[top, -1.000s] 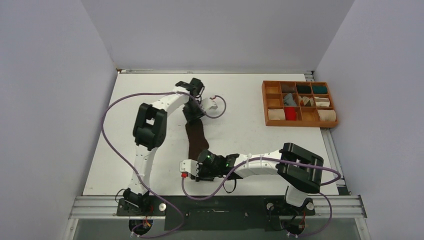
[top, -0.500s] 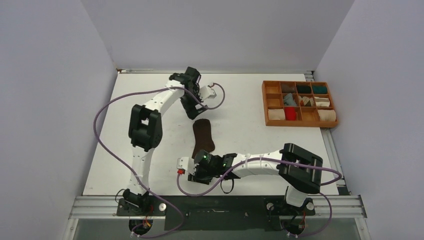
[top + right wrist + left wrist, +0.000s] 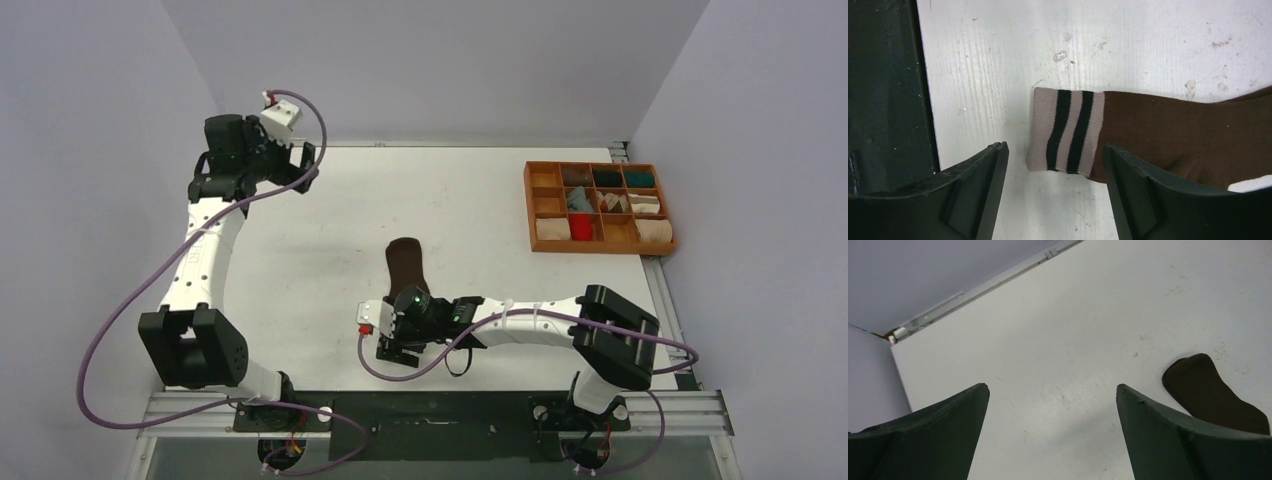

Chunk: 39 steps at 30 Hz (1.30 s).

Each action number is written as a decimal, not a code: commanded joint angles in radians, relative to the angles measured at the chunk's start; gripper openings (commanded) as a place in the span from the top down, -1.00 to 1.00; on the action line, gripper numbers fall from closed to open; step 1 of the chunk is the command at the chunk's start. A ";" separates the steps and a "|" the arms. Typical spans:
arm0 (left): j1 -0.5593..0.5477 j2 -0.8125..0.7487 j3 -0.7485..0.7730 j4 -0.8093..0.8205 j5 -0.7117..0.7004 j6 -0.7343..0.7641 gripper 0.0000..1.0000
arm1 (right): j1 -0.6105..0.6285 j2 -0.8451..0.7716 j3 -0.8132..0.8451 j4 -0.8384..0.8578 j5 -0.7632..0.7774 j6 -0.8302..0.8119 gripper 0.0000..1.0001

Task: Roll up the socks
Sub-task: Roll the sock at the center of the board.

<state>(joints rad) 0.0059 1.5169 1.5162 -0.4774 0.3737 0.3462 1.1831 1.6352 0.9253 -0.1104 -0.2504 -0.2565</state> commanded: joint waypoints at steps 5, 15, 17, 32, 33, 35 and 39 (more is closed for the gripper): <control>0.022 -0.141 -0.285 -0.191 0.269 0.118 -0.95 | 0.019 0.103 0.020 -0.011 0.051 0.022 -0.29; 0.022 -0.167 -0.377 -0.612 0.454 0.431 -0.83 | -0.063 0.161 0.032 0.000 -0.039 0.150 0.88; 0.015 -0.171 -0.391 -0.690 0.502 0.531 -0.77 | -0.145 0.162 0.036 0.035 -0.217 0.241 0.89; -0.454 -0.154 -0.600 -0.321 0.196 0.793 -0.70 | -0.456 0.526 0.191 0.248 -0.985 0.688 0.89; -0.472 -0.145 -0.621 -0.282 0.179 0.796 -0.70 | -0.464 0.547 0.216 0.224 -0.994 0.676 0.89; -0.512 -0.133 -0.660 -0.202 0.141 0.787 -0.70 | -0.479 0.581 0.259 0.177 -0.996 0.652 0.89; -0.569 -0.107 -0.703 -0.077 0.115 0.739 -0.67 | -0.492 0.623 0.301 0.120 -0.996 0.611 0.89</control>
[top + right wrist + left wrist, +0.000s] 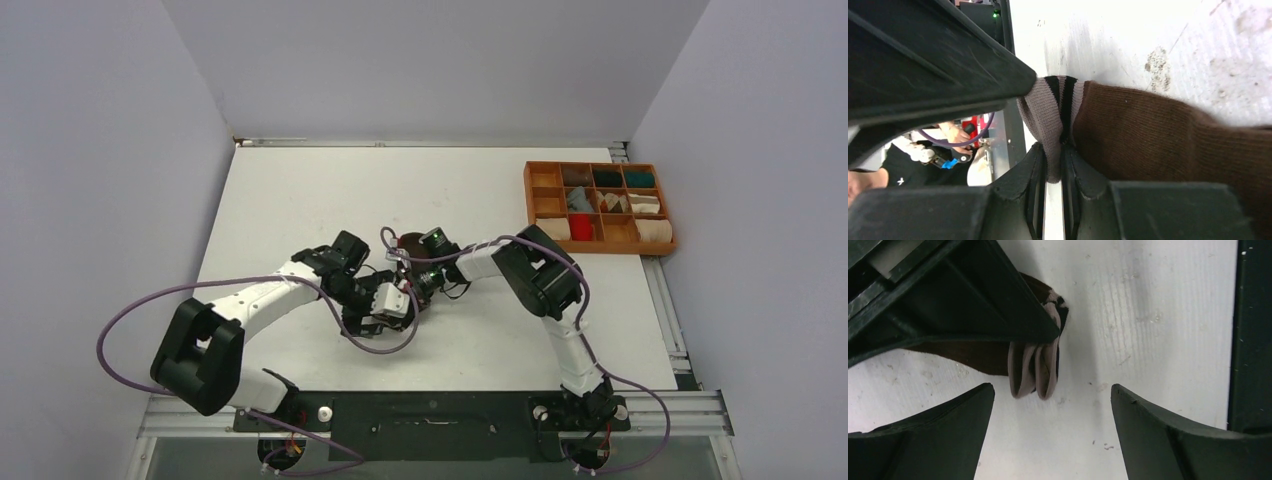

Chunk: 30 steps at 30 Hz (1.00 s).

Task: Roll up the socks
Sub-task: Roll the sock at the center of the board.

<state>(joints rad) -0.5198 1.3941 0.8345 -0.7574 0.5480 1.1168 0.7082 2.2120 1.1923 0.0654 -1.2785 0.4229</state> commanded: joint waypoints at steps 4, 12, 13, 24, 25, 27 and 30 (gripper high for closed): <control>-0.090 0.056 -0.043 0.260 -0.098 -0.061 -0.37 | -0.026 0.060 0.044 -0.045 0.041 -0.063 0.89; -0.117 0.072 -0.020 0.213 -0.180 -0.170 1.00 | -0.054 0.024 0.056 -0.108 0.080 -0.110 0.64; -0.115 0.070 -0.017 0.198 -0.178 -0.189 1.00 | -0.059 0.011 0.062 -0.130 0.086 -0.128 0.55; -0.065 0.132 0.064 -0.037 -0.028 -0.334 1.00 | -0.177 -0.281 -0.084 -0.114 0.327 -0.107 -0.15; -0.065 0.131 0.061 -0.031 -0.025 -0.344 1.00 | -0.178 -0.293 -0.102 -0.115 0.391 -0.098 -0.15; -0.065 0.132 0.055 -0.014 -0.025 -0.355 1.00 | -0.160 -0.304 -0.123 -0.114 0.486 -0.094 -0.16; -0.064 0.158 0.071 -0.023 0.000 -0.355 1.00 | -0.107 -0.297 -0.116 -0.106 0.598 -0.087 -0.18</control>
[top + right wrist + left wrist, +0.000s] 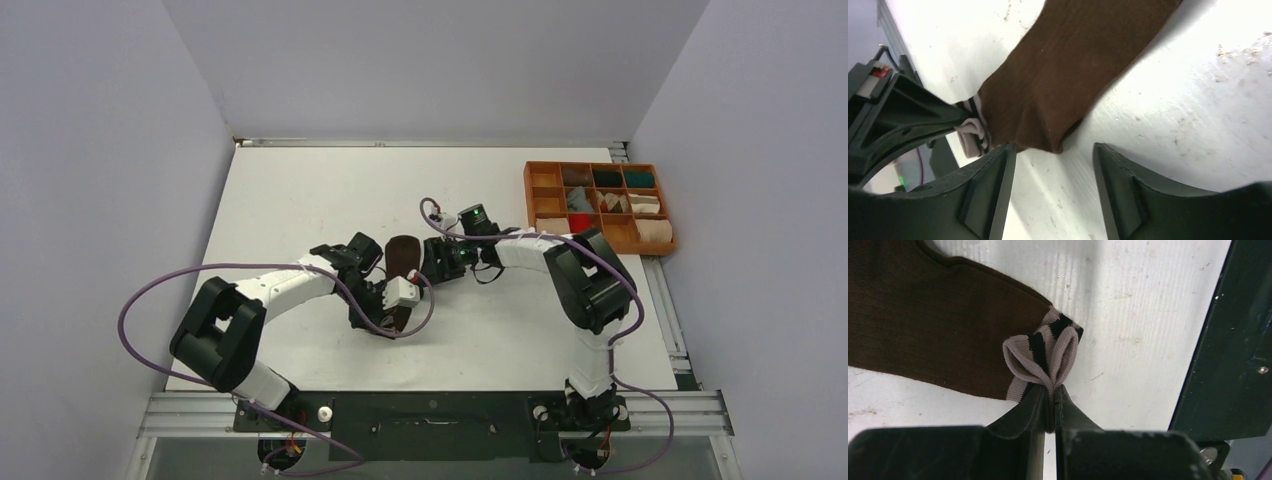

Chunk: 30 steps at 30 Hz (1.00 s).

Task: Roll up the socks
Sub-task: Roll the sock at the center of the board.

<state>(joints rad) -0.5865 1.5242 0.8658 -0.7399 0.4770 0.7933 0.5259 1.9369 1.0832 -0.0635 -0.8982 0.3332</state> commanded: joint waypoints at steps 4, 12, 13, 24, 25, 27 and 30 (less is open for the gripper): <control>0.004 0.063 0.076 -0.070 0.120 -0.029 1.00 | 0.109 0.042 0.033 0.023 0.296 0.005 -0.10; 0.016 0.054 0.110 -0.138 0.244 0.061 1.00 | 0.123 0.197 0.220 0.016 0.333 0.006 0.80; 0.019 0.066 0.121 -0.146 0.255 0.066 1.00 | 0.124 0.215 0.251 0.000 0.341 -0.004 0.81; 0.219 0.381 0.291 -0.163 0.297 -0.068 1.00 | 0.138 0.232 0.308 -0.031 0.318 -0.027 0.65; 0.228 0.388 0.300 -0.144 0.301 -0.082 1.00 | 0.139 0.222 0.301 -0.033 0.310 -0.028 0.60; 0.232 0.389 0.307 -0.112 0.297 -0.105 1.00 | 0.140 0.195 0.275 -0.020 0.289 -0.025 0.44; 0.233 0.393 0.317 -0.098 0.282 -0.120 1.00 | 0.131 0.145 0.241 -0.008 0.256 -0.023 0.24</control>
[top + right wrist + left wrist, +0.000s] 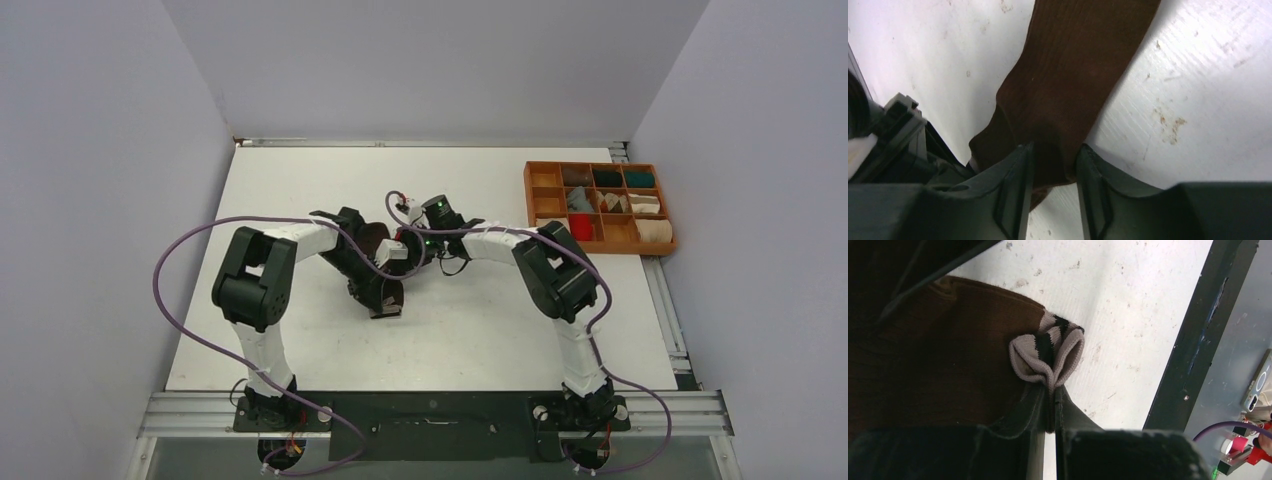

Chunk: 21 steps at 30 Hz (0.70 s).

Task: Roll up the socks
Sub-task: Roll the sock at the center of the board.

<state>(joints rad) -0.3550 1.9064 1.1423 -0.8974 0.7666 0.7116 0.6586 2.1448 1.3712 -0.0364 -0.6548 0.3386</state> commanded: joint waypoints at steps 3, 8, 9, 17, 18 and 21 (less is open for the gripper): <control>0.009 0.026 0.041 0.065 -0.024 -0.057 1.00 | -0.029 -0.143 -0.092 -0.018 -0.004 -0.029 0.06; 0.013 0.057 0.047 0.076 -0.043 -0.089 1.00 | -0.054 -0.299 -0.181 -0.037 0.031 -0.094 -0.28; 0.013 0.060 0.051 0.073 -0.041 -0.089 1.00 | -0.054 -0.327 -0.206 -0.046 0.038 -0.121 -0.32; 0.013 0.099 0.115 0.027 -0.012 -0.101 1.00 | 0.179 -0.683 -0.669 0.345 0.087 -0.711 -0.47; 0.013 0.106 0.123 0.021 -0.014 -0.105 1.00 | 0.214 -0.724 -0.755 0.444 0.109 -0.787 -0.56; 0.013 0.130 0.153 -0.005 -0.013 -0.106 1.00 | 0.253 -0.703 -0.806 0.599 0.149 -0.900 -0.67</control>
<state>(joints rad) -0.3470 1.9965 1.2442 -0.9173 0.7773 0.6022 0.8715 1.4452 0.6315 0.2504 -0.5758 -0.2398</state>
